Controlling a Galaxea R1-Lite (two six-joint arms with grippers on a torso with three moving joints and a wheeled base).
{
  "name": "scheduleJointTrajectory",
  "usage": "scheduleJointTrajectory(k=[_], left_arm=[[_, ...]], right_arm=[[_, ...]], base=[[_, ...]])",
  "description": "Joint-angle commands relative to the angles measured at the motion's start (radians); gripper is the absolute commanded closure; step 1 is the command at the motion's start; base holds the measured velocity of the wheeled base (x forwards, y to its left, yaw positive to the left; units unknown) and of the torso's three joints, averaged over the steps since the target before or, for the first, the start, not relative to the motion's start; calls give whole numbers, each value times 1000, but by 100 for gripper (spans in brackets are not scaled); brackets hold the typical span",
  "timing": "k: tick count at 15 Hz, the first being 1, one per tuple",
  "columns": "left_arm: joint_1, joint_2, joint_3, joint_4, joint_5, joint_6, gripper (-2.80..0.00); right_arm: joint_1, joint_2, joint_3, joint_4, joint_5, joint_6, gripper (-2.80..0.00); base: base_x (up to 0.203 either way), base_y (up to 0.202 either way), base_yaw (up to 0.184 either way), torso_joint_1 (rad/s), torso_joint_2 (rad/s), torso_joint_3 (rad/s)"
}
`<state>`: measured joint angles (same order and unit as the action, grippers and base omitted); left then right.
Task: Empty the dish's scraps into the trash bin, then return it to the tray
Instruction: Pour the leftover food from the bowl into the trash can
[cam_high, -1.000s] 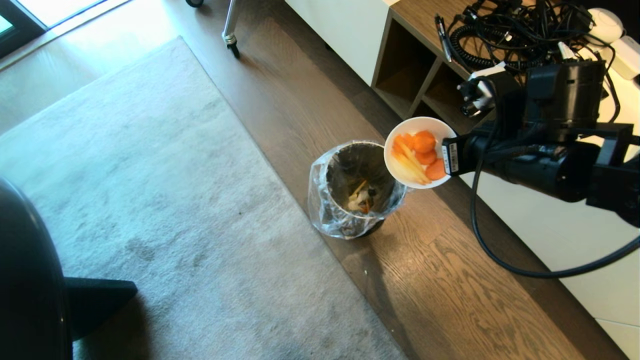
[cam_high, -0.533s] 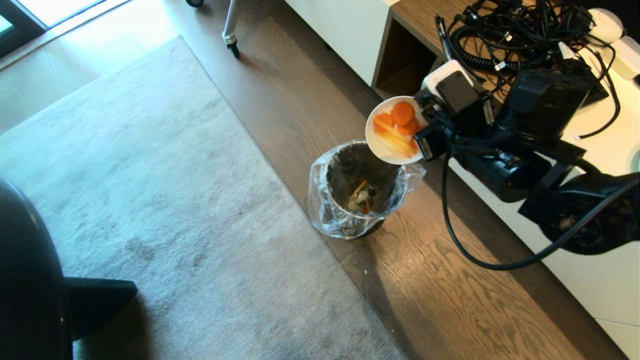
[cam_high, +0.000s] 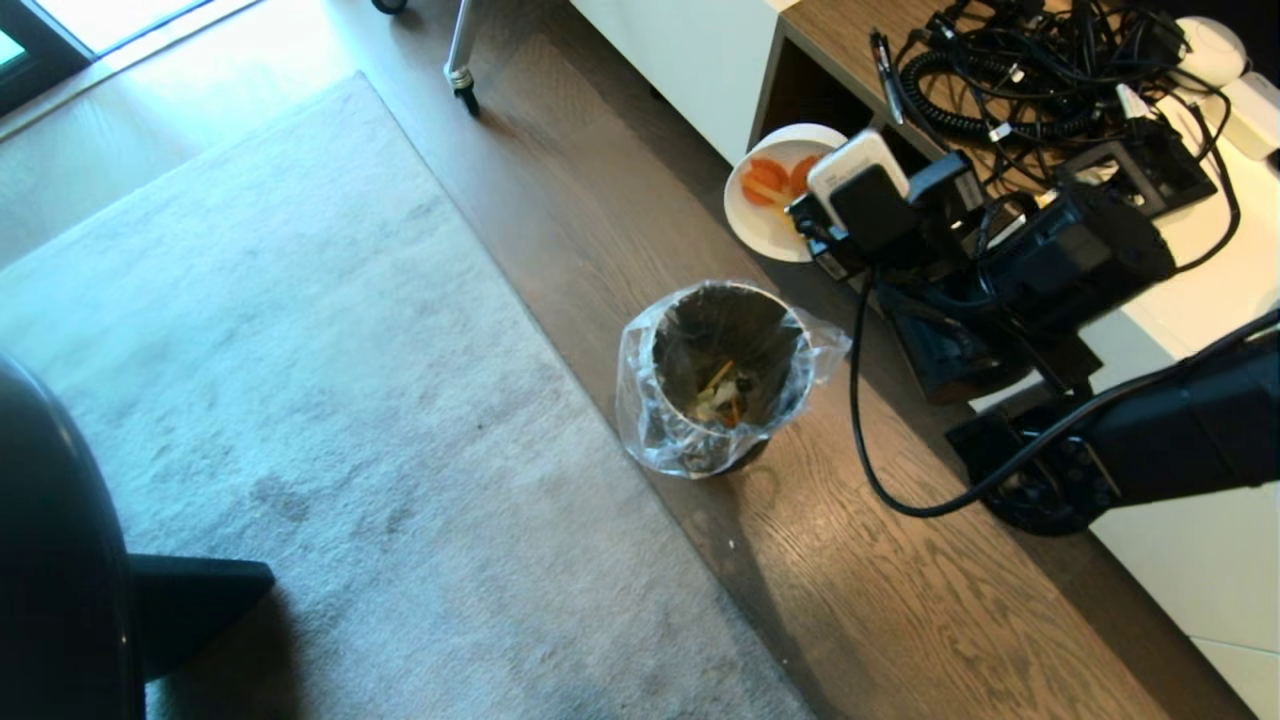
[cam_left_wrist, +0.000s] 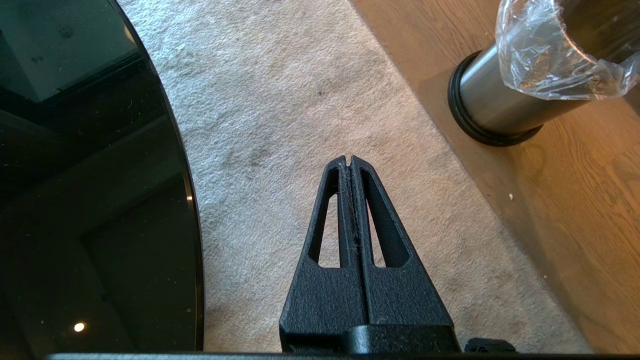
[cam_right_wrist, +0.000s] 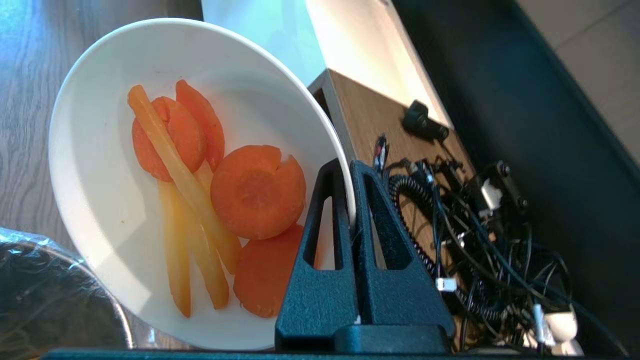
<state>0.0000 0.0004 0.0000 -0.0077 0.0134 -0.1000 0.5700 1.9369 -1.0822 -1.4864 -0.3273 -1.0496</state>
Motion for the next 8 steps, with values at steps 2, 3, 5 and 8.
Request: scheduleJointTrajectory(k=[2, 3, 5, 8], left_arm=[[0, 0, 0, -1, 0, -1, 0], [0, 0, 0, 0, 0, -1, 0], [0, 0, 0, -1, 0, -1, 0], [0, 0, 0, 0, 0, -1, 0]], right_arm=[[2, 5, 4, -36, 71, -62, 0], [4, 4, 5, -46, 80, -81, 0], [14, 2, 5, -56, 85, -105, 0], [28, 4, 7, -61, 87, -149, 0]], base=[[0, 0, 0, 0, 0, 0], [0, 0, 0, 0, 0, 0], [0, 0, 0, 0, 0, 0], [0, 0, 0, 0, 0, 0]])
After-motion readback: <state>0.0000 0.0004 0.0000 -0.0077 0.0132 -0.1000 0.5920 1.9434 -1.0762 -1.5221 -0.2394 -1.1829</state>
